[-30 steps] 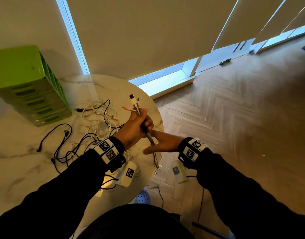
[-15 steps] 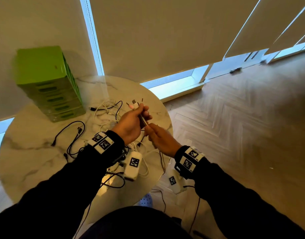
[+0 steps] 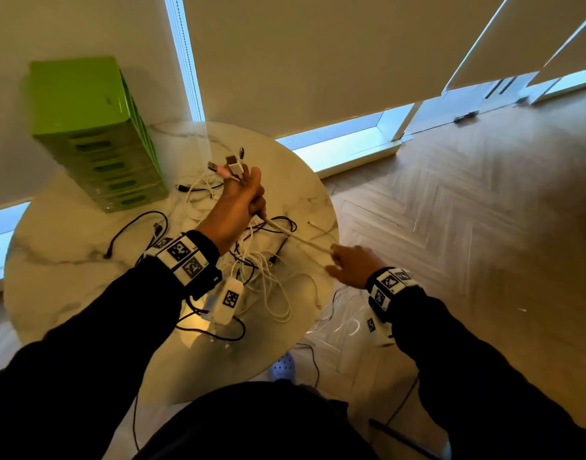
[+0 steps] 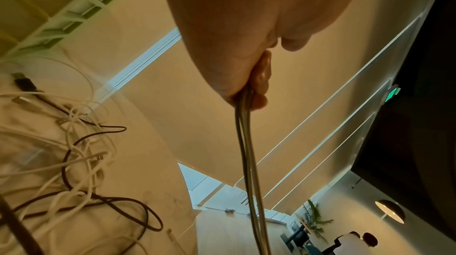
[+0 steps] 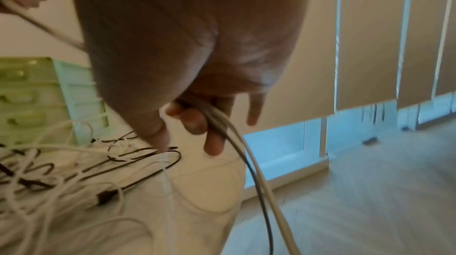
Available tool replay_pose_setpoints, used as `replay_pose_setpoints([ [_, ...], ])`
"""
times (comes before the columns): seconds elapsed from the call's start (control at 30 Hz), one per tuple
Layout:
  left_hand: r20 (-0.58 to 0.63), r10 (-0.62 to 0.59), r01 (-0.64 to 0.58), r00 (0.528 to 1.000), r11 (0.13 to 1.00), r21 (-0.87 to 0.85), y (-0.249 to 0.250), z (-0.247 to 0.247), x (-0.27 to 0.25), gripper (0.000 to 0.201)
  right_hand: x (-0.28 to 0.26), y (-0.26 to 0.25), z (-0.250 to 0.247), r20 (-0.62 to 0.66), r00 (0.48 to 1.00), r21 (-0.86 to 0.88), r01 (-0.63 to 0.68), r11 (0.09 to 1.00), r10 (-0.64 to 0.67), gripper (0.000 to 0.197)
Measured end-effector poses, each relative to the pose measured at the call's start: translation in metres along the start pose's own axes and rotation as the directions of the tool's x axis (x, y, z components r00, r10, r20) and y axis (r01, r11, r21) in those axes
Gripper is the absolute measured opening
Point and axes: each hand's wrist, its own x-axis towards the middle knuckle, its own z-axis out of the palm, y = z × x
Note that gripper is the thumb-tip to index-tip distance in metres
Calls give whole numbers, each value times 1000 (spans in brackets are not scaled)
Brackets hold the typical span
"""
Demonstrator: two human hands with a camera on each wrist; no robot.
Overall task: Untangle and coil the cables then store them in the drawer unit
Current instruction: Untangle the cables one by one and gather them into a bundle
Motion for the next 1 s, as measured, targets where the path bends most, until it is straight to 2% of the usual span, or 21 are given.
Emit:
replay_pose_setpoints([
  [0.03, -28, 37, -37, 999, 999, -5, 1, -1, 1, 11, 1, 4, -2, -111, 994, -63, -26, 998, 19, 21],
  [0.07, -66, 68, -69, 996, 998, -9, 3, -2, 3, 11, 2, 5, -1, -154, 987, -15, -41, 999, 38, 18],
  [0.1, -108, 89, -92, 990, 996, -18, 7, -3, 6, 14, 2, 4, 1, -144, 988, 94, -47, 994, 60, 19],
  [0.17, -205, 79, -95, 975, 993, -68, 13, -5, 16, 41, 0, -2, 12, -51, 998, 288, -23, 957, 40, 20],
  [0.2, -246, 68, -96, 967, 990, -104, 18, -6, 20, 49, -2, -6, 19, -5, 1000, 302, 22, 953, -21, 19],
  [0.23, -276, 62, -100, 959, 987, -124, 19, -6, 25, 45, -4, -10, 28, 54, 995, 280, 70, 958, -89, 18],
  [0.3, -281, 55, -89, 958, 990, -112, 20, 0, 30, 23, -11, -29, 48, 201, 961, 214, 144, 966, -188, 17],
  [0.4, -231, 33, -38, 972, 999, -16, 6, 14, 35, 16, -18, -61, 70, 377, 872, 190, 257, 947, -312, 33],
  [0.47, -201, -2, 7, 980, 1000, 23, -6, 20, 35, 15, -21, -73, 73, 478, 812, 175, 284, 943, -334, 48],
  [0.57, -162, -71, 76, 984, 997, 22, -20, 24, 31, 20, -17, -70, 56, 553, 775, 199, 233, 952, -306, 77],
  [0.63, -130, -112, 118, 985, 992, 44, -28, 23, 29, 21, -11, -59, 34, 530, 794, 281, 165, 945, -297, 86],
  [0.73, -117, -149, 162, 982, 980, 112, -40, 21, 28, 26, 17, -27, 2, 344, 911, 415, 69, 907, -226, 77],
  [0.8, -133, -171, 189, 976, 972, 139, -46, 18, 26, 26, 45, 1, -3, 168, 978, 417, 41, 908, -121, 61],
  [0.83, -154, -183, 205, 971, 968, 144, -50, 15, 25, 25, 62, 16, 1, 89, 995, 374, 14, 927, -51, 49],
  [0.87, -168, -191, 216, 967, 966, 144, -53, 13, 24, 25, 75, 28, 4, 36, 999, 314, -39, 949, 29, 40],
  [0.9, -181, -196, 222, 964, 965, 138, -55, 9, 22, 24, 89, 37, 8, 25, 994, 252, -109, 962, 106, 40],
  [1.0, -213, -198, 228, 957, 966, 124, -60, 1, 16, 20, 116, 54, 17, 109, 961, 161, -270, 949, 255, 56],
])
